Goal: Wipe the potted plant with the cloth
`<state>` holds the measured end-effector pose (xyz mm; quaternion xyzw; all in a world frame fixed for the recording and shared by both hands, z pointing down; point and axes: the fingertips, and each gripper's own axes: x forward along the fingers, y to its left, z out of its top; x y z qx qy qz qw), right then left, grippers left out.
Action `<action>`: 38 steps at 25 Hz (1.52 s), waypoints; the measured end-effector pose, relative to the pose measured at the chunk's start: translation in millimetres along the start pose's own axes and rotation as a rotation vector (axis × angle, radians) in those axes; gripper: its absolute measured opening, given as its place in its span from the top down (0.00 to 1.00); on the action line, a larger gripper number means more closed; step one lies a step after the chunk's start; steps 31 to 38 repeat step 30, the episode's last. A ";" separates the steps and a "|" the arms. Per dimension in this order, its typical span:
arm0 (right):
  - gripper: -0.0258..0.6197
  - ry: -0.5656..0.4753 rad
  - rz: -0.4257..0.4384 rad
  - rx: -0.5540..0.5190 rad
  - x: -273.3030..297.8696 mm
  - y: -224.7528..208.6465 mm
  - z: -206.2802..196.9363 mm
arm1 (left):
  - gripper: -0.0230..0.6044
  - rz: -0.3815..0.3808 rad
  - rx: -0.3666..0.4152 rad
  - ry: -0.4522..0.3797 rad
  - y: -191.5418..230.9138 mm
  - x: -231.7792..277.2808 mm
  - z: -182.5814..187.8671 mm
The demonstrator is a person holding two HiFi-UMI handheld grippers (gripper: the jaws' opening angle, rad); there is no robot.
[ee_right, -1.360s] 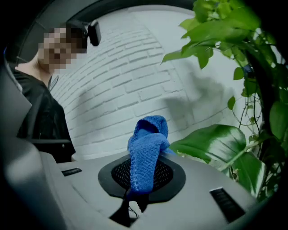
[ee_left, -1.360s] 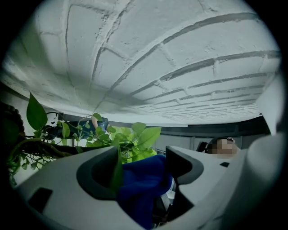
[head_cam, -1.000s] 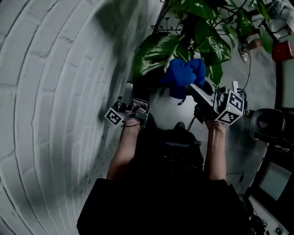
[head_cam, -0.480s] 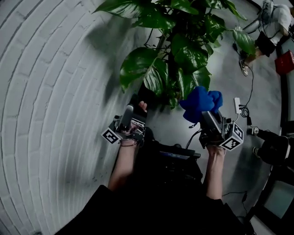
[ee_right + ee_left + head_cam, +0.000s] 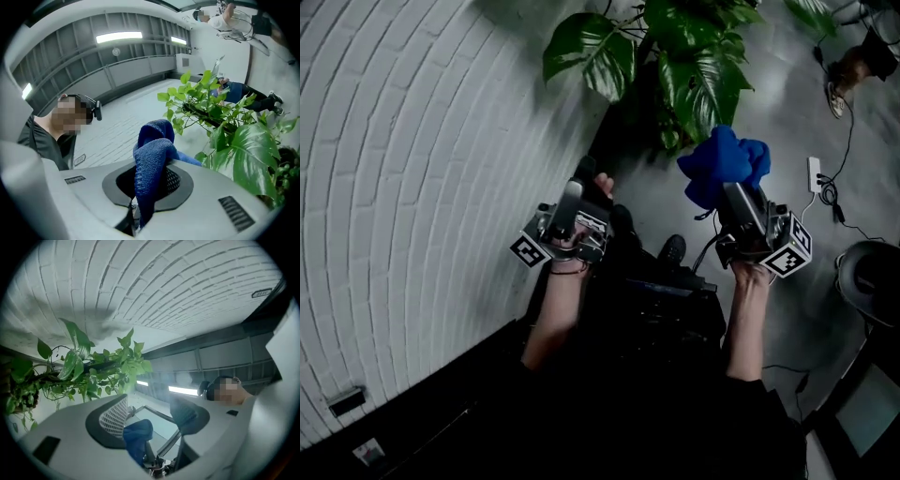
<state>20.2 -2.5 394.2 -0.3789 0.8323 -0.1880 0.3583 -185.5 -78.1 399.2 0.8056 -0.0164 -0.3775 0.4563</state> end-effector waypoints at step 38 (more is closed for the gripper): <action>0.88 0.026 -0.156 -0.047 -189.3 303.3 -103.9 | 0.52 -0.066 -0.139 0.135 -241.8 -175.3 -183.4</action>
